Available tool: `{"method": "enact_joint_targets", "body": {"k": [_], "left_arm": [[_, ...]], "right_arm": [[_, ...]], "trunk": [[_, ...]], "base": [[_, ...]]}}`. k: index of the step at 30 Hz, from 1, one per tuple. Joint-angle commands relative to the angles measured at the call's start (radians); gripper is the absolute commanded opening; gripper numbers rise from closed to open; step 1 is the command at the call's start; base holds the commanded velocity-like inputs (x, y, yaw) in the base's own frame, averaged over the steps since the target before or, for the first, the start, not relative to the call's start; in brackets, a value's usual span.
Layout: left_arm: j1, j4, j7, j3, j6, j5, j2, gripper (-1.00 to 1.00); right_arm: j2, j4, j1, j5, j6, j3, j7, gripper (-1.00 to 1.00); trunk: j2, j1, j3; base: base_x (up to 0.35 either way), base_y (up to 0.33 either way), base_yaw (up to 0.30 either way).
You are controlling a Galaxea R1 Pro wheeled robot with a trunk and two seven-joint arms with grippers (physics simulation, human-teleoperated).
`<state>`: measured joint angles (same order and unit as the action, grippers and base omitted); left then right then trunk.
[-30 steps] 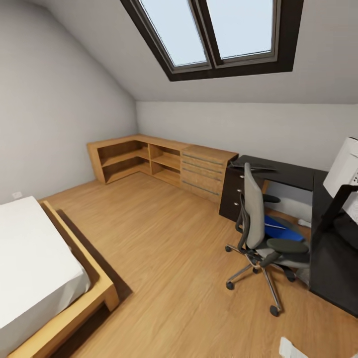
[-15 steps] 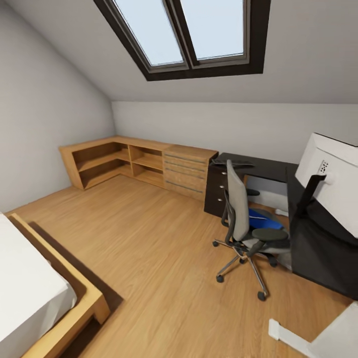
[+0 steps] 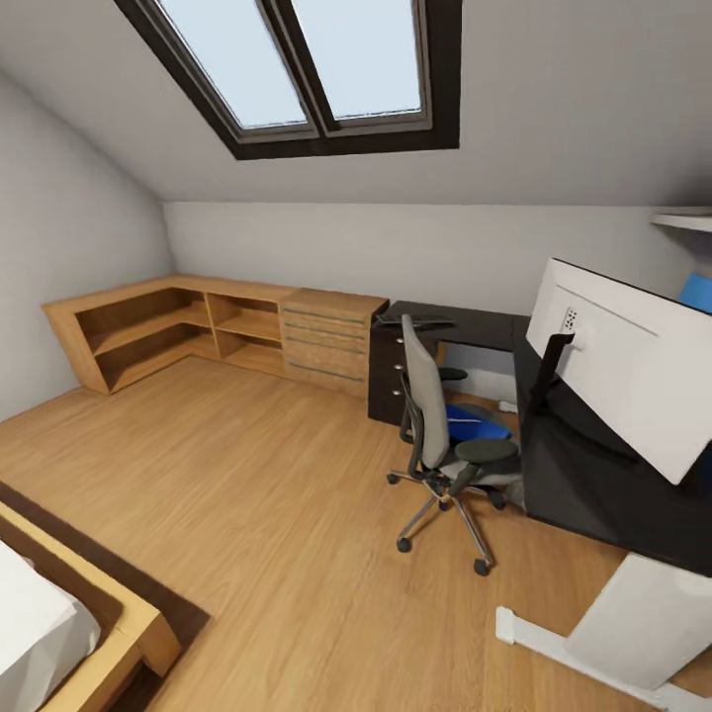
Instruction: In the bedroom, organize the workspace by keeping the computer under the desk, ensuring the monitor is on the desk, placing the keyboard on the desk next to the monitor, placing the mouse on the desk next to the keyboard, moving the folder from the swivel chair onto the desk next to the mouse, stacking the notebook on top of the folder with the pen on top of the notebook, and positioning the swivel chair next to the desk.
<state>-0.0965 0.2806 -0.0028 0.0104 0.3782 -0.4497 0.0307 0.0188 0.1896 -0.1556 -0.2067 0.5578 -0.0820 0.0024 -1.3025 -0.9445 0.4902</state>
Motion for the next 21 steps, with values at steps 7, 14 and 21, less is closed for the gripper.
{"method": "enact_joint_targets", "body": {"k": [7,14,21], "left_arm": [[0.000,0.000,0.000,0.000,0.002,-0.001,0.000,1.00],[0.000,0.000,0.000,-0.001,0.002,-0.001,0.000,1.00],[0.000,0.000,0.000,-0.002,0.003,-0.001,0.000,1.00]], "right_arm": [[0.000,-0.001,-0.001,0.002,0.004,-0.004,0.001,1.00],[0.000,-0.001,-0.001,0.007,0.004,-0.004,0.001,1.00],[0.000,-0.002,-0.001,0.005,-0.005,-0.004,-0.002,1.00]], "trunk": [[-0.001,0.000,0.001],[-0.001,0.000,0.001],[-0.001,0.000,0.001]], "base": [[0.000,0.001,-0.299],[0.000,0.000,-0.299],[0.000,0.031,-0.299]]}}
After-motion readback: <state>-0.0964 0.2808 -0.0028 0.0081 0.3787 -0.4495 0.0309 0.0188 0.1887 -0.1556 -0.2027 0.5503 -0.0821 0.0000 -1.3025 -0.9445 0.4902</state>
